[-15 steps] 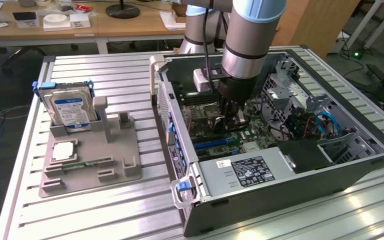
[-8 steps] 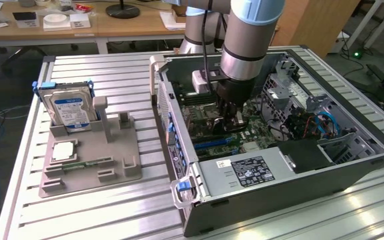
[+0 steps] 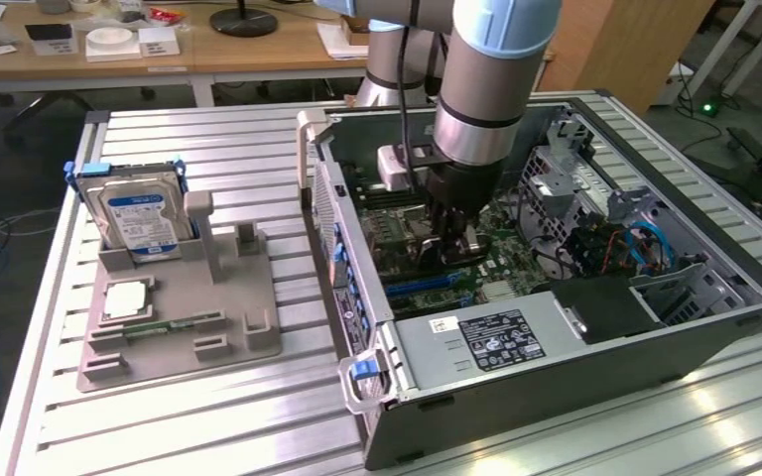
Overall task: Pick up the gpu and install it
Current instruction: 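Insert the gpu into the slot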
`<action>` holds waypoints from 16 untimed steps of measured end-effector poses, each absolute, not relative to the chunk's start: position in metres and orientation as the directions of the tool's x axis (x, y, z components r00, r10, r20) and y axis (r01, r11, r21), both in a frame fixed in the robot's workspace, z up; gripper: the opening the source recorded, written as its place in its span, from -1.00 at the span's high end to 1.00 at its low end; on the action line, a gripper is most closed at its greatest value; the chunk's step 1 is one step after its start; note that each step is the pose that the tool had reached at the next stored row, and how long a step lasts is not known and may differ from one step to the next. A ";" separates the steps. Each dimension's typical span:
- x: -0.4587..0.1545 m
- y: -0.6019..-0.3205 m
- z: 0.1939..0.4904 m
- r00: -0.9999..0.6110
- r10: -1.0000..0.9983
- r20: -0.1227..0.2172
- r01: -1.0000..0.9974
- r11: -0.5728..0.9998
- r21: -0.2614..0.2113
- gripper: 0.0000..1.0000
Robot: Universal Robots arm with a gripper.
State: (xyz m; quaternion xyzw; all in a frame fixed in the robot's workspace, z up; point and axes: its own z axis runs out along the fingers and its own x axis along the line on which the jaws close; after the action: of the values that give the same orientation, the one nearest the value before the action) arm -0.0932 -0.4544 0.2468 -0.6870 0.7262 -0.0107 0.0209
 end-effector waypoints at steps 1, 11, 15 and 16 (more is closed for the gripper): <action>-0.093 -0.455 0.246 -0.055 -0.998 -0.016 -0.997 0.056 -0.044 0.44; -0.097 -0.456 0.239 -0.055 -0.998 -0.016 -0.997 0.056 -0.044 0.44; -0.098 -0.456 0.237 -0.055 -0.998 -0.015 -0.997 0.056 -0.044 0.44; -0.098 -0.456 0.237 -0.055 -0.998 -0.016 -0.997 0.056 -0.044 0.44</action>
State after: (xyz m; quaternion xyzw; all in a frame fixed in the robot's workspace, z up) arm -0.0981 -0.4560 0.2369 -0.6870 0.7263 -0.0107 0.0208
